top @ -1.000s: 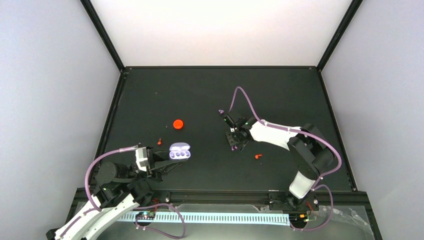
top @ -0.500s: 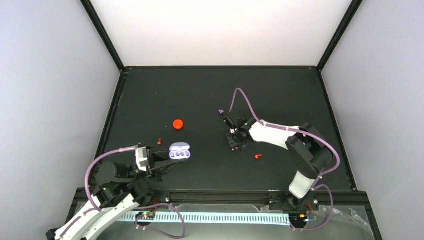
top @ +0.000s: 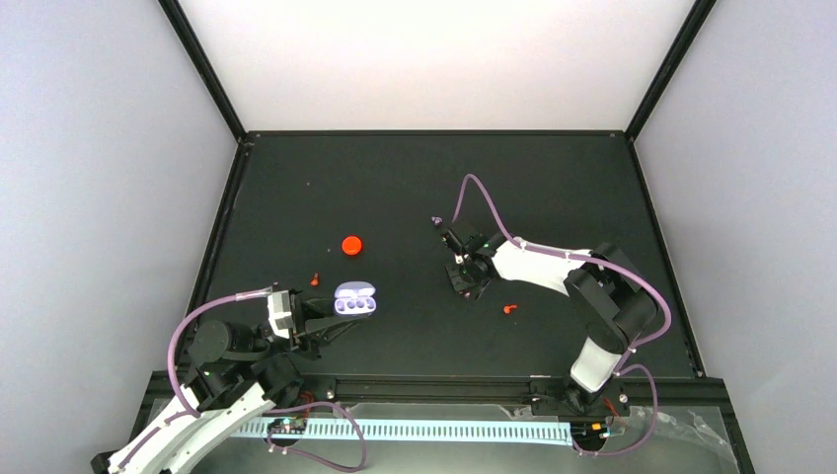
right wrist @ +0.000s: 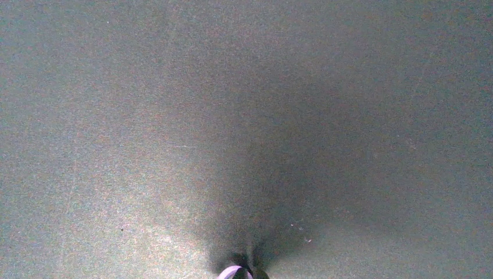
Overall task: Insert the wireless bluetooth earbuds into the charging case
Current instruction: Pick up the earbud from the center of the board.
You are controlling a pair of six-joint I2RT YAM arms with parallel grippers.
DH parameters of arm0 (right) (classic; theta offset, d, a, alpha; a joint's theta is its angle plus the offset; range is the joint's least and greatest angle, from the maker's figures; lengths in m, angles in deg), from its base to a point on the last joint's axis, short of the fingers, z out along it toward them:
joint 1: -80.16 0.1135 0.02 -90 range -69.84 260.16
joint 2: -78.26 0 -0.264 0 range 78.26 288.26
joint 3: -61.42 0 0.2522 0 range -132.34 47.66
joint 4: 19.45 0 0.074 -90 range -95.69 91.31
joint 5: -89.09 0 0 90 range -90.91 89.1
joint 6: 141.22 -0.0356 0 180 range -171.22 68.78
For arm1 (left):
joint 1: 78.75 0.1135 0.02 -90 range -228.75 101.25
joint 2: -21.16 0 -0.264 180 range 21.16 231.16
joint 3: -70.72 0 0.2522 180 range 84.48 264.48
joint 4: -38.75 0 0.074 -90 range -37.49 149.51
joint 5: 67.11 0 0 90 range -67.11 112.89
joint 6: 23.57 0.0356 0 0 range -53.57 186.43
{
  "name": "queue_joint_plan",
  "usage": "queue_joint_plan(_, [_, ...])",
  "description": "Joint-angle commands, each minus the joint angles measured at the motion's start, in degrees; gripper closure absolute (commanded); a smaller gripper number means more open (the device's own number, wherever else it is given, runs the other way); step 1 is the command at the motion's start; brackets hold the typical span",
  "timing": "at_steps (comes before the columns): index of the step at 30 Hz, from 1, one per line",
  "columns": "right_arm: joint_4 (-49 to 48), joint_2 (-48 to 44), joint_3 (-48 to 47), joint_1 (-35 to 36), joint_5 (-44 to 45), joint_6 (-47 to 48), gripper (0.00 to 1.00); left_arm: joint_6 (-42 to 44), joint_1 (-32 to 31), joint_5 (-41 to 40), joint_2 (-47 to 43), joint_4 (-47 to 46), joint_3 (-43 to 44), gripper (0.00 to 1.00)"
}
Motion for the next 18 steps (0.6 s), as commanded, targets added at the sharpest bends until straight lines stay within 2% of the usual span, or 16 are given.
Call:
queue_joint_plan(1, [0.1,-1.3,0.9,-0.2,0.3,-0.2,0.99,-0.3,-0.2,0.0,-0.5,-0.3,0.4,0.98])
queue_joint_plan(14, [0.3,-5.4,1.0,-0.2,7.0,-1.7,0.99,0.2,-0.2,-0.2,0.2,-0.6,0.5,0.98])
queue_joint_plan(18, [1.1,-4.1,0.2,-0.3,5.7,-1.0,0.99,0.2,-0.2,-0.1,0.7,-1.0,0.6,0.98])
